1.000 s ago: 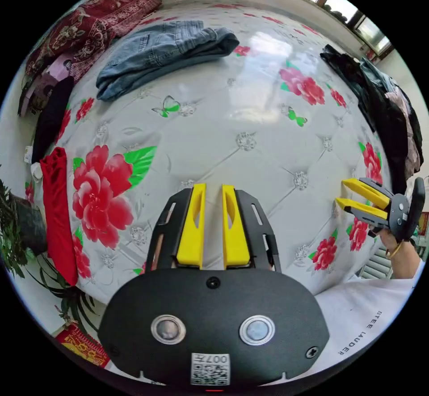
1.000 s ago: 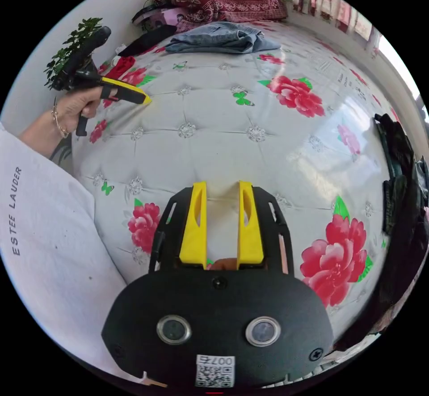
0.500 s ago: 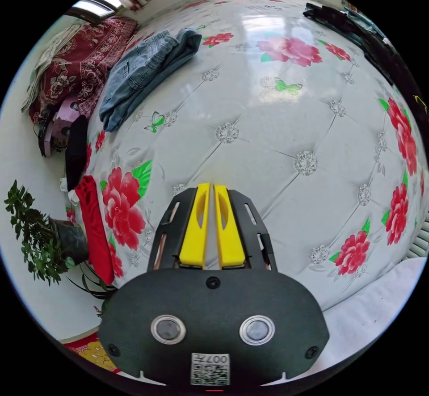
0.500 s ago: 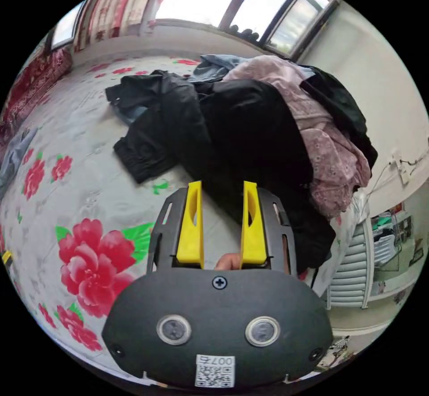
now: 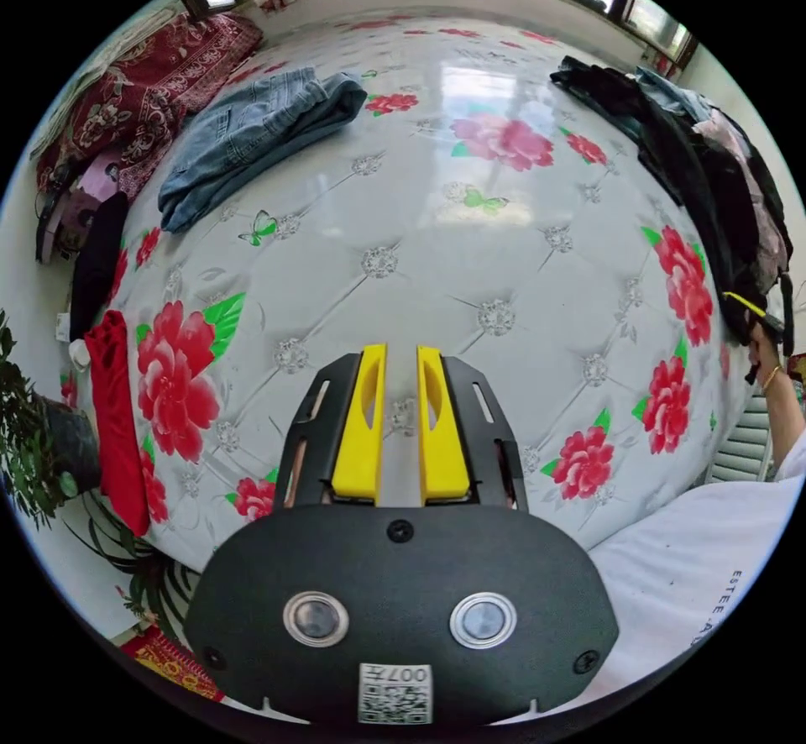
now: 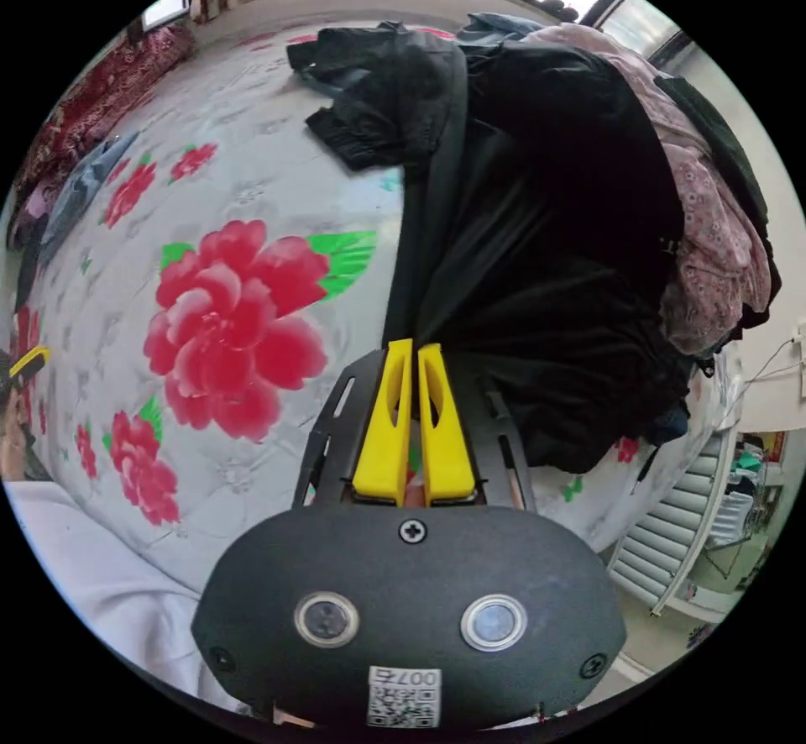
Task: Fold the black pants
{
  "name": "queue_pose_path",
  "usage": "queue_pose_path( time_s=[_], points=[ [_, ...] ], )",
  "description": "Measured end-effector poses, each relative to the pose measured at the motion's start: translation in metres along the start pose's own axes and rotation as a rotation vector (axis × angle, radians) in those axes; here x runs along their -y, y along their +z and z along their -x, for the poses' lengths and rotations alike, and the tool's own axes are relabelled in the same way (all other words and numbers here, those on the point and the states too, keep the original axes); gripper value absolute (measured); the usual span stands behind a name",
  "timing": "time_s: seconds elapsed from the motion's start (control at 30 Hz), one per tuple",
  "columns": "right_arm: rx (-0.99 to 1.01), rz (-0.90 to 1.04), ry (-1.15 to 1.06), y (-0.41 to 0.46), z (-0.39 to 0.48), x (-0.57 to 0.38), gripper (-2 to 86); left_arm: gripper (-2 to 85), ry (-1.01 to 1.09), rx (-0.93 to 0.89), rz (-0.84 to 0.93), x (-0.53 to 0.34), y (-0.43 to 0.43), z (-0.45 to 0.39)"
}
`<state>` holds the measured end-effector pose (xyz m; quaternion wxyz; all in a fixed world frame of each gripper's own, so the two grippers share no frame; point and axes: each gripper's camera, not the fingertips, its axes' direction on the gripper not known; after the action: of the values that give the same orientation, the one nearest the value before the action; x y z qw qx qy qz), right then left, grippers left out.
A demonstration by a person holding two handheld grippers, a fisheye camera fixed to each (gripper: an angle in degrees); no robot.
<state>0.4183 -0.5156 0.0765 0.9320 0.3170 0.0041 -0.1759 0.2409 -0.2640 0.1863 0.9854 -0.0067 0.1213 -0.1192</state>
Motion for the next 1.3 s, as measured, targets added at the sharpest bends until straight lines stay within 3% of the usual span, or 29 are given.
queue_pose_path(
  time_s=[0.13, 0.23, 0.3, 0.4, 0.5, 0.63, 0.8, 0.93, 1.0, 1.2, 1.3],
  points=[
    [0.153, -0.026, -0.164, -0.018, 0.084, -0.05, -0.3, 6.5, 0.068, -0.057, -0.051, -0.034, -0.024, -0.009],
    [0.377, 0.004, -0.32, -0.028, 0.163, -0.078, -0.3, 6.4, 0.084, -0.061, -0.07, -0.07, -0.036, -0.004],
    [0.61, 0.078, -0.526, -0.034, 0.24, -0.087, -0.1, 6.4, 0.03, -0.054, -0.065, -0.101, -0.04, 0.014],
    [0.807, 0.131, -0.855, -0.06, 0.326, -0.095, 0.2, 6.4, -0.09, -0.014, -0.048, -0.137, -0.048, 0.046],
    [0.77, -0.002, -0.979, -0.101, 0.344, -0.097, 1.4, 6.5, -0.178, 0.063, -0.082, -0.168, -0.069, 0.072],
    [0.666, -0.139, -0.9, -0.124, 0.309, -0.099, 3.5, 6.8, -0.17, 0.151, -0.103, -0.187, -0.088, 0.074],
    [0.364, -0.172, -0.617, -0.102, 0.182, -0.11, 5.1, 8.8, 0.079, 0.034, -0.116, -0.165, -0.089, -0.008],
    [0.378, -0.086, -0.51, -0.086, 0.114, -0.118, 5.6, 9.5, 0.341, -0.028, -0.058, -0.133, -0.067, -0.096],
    [0.408, -0.047, -0.53, -0.078, 0.106, -0.127, 5.4, 7.9, 0.427, 0.054, 0.079, -0.117, -0.034, -0.135],
    [0.42, 0.004, -0.665, -0.063, 0.14, -0.152, 5.8, 7.5, 0.278, -0.017, 0.053, -0.114, -0.029, -0.116],
    [0.355, -0.06, -0.739, -0.069, 0.154, -0.169, 6.3, 7.8, 0.223, -0.016, 0.058, -0.112, -0.029, -0.107]
  ],
)
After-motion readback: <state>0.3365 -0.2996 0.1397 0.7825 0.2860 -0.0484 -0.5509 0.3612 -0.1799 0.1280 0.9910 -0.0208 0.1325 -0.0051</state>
